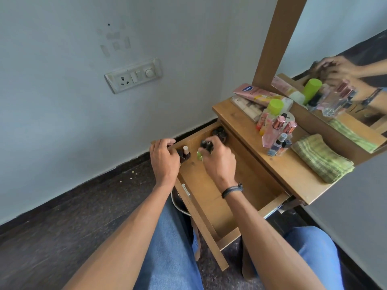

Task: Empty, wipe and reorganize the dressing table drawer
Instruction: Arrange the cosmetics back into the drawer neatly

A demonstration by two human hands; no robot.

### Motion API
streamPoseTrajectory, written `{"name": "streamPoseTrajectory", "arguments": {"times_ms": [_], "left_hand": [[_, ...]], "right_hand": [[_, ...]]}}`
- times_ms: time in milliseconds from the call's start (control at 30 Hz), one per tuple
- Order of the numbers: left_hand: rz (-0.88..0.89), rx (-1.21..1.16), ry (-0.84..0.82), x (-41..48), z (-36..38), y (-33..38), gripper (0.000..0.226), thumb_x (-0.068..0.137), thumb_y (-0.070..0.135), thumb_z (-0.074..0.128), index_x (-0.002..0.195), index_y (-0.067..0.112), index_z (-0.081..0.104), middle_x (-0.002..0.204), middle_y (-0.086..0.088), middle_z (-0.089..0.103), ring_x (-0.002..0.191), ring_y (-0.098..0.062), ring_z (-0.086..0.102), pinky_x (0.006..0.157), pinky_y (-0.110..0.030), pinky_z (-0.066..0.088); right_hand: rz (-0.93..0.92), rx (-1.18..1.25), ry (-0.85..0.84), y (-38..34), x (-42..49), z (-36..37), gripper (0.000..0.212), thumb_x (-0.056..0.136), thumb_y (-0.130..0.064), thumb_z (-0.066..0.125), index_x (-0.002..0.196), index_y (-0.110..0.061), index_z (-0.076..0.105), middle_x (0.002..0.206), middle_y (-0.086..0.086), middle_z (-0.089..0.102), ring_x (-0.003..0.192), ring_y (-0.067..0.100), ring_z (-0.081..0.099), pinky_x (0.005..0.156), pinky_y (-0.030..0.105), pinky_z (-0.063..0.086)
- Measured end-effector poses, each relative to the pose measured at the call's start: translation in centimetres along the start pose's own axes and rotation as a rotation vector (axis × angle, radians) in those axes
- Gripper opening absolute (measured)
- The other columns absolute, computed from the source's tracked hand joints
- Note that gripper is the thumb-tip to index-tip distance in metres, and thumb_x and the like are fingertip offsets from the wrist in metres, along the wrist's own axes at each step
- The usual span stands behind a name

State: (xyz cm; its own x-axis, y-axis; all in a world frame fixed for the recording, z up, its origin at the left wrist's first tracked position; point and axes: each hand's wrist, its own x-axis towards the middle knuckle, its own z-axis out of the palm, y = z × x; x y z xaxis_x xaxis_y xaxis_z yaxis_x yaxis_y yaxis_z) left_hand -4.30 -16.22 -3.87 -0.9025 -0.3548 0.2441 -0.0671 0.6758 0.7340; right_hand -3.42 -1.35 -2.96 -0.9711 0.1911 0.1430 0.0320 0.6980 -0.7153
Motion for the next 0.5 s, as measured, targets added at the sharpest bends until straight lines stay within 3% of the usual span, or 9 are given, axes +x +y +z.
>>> {"name": "streamPoseTrajectory", "arguments": {"times_ms": [200, 400, 500], "left_hand": [[0.002, 0.021, 0.0, 0.0, 0.0, 0.1, 0.029, 0.086, -0.008, 0.059, 0.101, 0.016, 0.069, 0.102, 0.014, 0.056, 0.105, -0.008, 0.048, 0.084, -0.018, 0.04], [0.008, 0.008, 0.0, 0.0, -0.1, 0.1, 0.032, 0.084, -0.012, 0.057, 0.101, 0.012, 0.07, 0.102, 0.011, 0.058, 0.105, -0.007, 0.047, 0.077, -0.001, 0.037], [0.017, 0.004, -0.002, 0.0, -0.1, 0.1, 0.031, 0.086, -0.011, 0.057, 0.102, 0.012, 0.07, 0.103, 0.01, 0.059, 0.106, -0.006, 0.047, 0.076, -0.003, 0.038]], "right_hand": [[0.085, 0.027, -0.148, 1.3, -2.1, 3.7, 0.021, 0.091, -0.033, 0.071, 0.107, -0.029, 0.058, 0.096, 0.0, 0.073, 0.085, 0.023, 0.069, 0.074, 0.044, 0.061], [0.038, 0.053, -0.156, 0.6, -2.1, 5.1, 0.02, 0.095, -0.028, 0.069, 0.111, -0.021, 0.06, 0.101, 0.005, 0.073, 0.088, 0.026, 0.067, 0.074, 0.042, 0.057], [0.008, 0.069, -0.149, 0.3, -2.4, 5.7, 0.017, 0.095, -0.025, 0.069, 0.107, -0.019, 0.059, 0.098, 0.002, 0.071, 0.085, 0.024, 0.065, 0.072, 0.04, 0.055]]}}
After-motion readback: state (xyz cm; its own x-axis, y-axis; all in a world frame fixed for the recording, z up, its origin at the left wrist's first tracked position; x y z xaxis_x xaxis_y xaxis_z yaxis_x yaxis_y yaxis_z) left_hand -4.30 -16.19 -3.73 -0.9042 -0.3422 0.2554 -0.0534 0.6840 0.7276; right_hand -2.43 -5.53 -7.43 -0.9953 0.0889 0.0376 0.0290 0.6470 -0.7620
